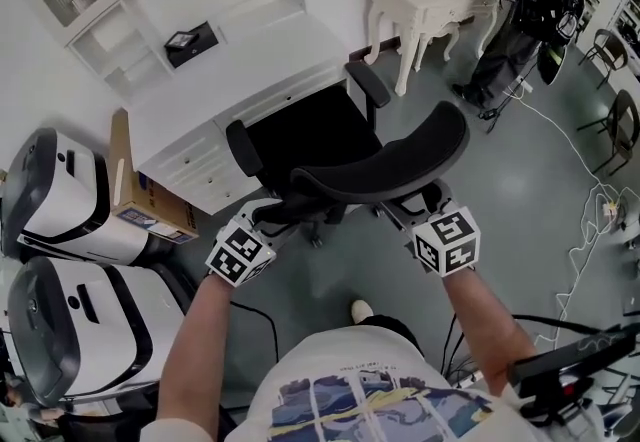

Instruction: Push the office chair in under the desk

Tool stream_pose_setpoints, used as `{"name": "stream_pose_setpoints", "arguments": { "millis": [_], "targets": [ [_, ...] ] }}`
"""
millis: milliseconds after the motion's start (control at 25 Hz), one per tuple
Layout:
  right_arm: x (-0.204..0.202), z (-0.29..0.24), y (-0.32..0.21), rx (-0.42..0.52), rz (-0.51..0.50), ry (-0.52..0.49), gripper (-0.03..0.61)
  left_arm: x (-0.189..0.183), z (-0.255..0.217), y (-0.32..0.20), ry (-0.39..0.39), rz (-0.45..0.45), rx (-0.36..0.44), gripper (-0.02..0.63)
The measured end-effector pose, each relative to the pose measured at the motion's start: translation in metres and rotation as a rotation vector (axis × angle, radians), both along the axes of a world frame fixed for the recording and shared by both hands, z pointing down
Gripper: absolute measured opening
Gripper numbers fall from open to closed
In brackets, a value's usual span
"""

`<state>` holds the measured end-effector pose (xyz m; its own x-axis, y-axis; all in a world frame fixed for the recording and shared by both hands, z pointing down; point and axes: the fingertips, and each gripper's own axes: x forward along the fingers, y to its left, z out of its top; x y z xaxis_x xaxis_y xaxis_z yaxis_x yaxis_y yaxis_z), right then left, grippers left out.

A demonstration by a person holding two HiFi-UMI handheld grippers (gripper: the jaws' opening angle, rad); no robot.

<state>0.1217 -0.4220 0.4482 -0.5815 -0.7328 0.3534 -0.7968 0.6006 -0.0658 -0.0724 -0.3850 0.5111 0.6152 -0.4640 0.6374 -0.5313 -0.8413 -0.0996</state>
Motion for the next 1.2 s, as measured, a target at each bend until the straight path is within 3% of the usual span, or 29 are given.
{"name": "stream_pose_setpoints", "arguments": {
  "millis": [360, 760, 840, 920, 1040, 1200],
  "targets": [
    [0.006, 0.0, 0.002, 0.007, 0.005, 0.024, 0.33, -0.008, -0.03, 0.015, 0.136, -0.107, 0.044, 0.189],
    [0.024, -0.006, 0.028, 0.017, 0.071, 0.016, 0.324, -0.015, -0.062, 0.058, 0.253, -0.148, 0.064, 0.186],
    [0.031, -0.006, 0.037, 0.019, 0.099, 0.012, 0.29, -0.015, -0.067, 0.067, 0.275, -0.151, 0.065, 0.173],
    [0.035, -0.007, 0.048, 0.024, 0.122, 0.013, 0.193, -0.015, -0.071, 0.077, 0.297, -0.155, 0.069, 0.148],
    [0.034, -0.006, 0.069, 0.024, 0.132, 0.021, 0.118, -0.014, -0.074, 0.093, 0.32, -0.16, 0.067, 0.107],
    [0.023, -0.003, 0.099, -0.001, 0.102, 0.028, 0.06, -0.011, -0.075, 0.115, 0.341, -0.165, 0.047, 0.064]
  ]
}}
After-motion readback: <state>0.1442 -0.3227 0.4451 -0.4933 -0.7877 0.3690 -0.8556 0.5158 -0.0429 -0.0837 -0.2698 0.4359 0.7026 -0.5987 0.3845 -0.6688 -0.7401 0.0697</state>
